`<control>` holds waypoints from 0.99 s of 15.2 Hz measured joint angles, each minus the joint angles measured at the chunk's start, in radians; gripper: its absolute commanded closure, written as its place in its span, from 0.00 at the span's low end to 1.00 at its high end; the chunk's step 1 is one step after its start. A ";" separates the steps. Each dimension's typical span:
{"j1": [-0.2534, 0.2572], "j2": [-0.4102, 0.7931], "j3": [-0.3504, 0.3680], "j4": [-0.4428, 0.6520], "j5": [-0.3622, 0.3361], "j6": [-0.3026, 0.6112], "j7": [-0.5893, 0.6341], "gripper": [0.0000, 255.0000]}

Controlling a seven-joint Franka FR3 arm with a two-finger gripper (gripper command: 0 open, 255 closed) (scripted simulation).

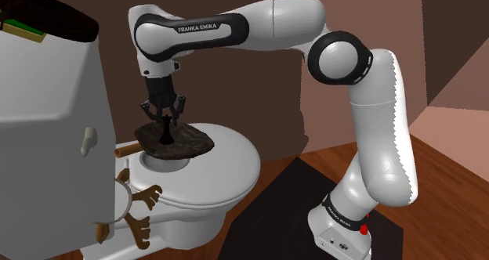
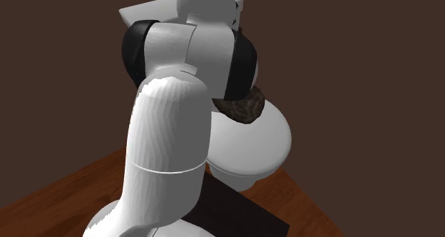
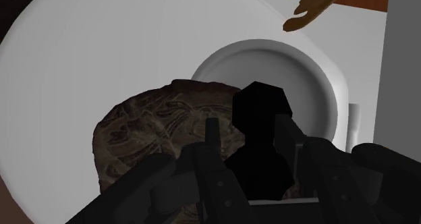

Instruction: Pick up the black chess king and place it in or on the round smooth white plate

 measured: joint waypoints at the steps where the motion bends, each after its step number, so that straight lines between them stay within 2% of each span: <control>1: 0.000 0.004 -0.001 -0.007 -0.001 0.011 0.000 1.00; 15: 0.001 0.060 -0.008 -0.074 -0.011 0.133 -0.001 1.00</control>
